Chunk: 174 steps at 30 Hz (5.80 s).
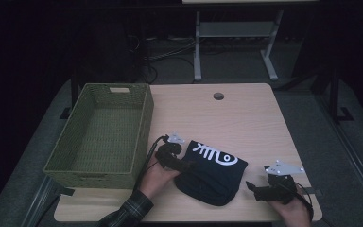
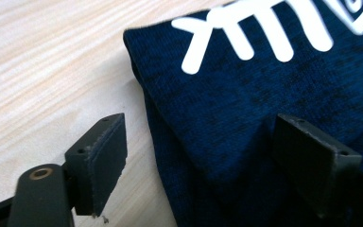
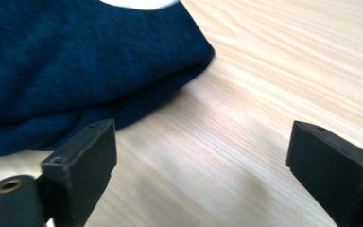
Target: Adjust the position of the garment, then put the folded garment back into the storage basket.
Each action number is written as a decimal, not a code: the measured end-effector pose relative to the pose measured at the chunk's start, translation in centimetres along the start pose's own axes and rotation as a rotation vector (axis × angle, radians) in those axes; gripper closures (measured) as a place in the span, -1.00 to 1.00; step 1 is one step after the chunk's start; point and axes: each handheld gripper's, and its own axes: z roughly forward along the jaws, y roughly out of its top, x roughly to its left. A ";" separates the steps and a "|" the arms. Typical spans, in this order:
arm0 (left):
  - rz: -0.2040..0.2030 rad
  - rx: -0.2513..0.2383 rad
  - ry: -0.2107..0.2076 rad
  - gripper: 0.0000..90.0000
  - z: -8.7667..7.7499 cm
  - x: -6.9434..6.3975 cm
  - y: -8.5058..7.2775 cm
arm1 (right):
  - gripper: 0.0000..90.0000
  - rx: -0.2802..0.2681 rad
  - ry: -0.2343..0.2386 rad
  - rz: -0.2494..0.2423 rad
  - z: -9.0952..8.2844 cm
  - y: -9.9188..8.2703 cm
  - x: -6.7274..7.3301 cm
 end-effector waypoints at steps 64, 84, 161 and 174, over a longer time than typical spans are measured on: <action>-0.024 0.027 -0.185 0.55 -2.5 -0.7 2.3 | -0.95 0.060 -0.016 0.045 1.6 -0.4 -1.2; 0.018 -0.008 -0.169 0.56 -7.8 -0.3 6.0 | -0.95 0.060 -0.015 0.044 1.6 -0.4 -1.2; -0.046 -0.008 0.011 0.56 -28.8 6.3 8.5 | -0.95 0.058 -0.018 0.048 1.6 -0.4 -1.2; -0.100 -0.035 0.059 0.56 -32.3 8.0 6.6 | -0.95 0.058 -0.023 0.054 1.6 -0.4 -1.3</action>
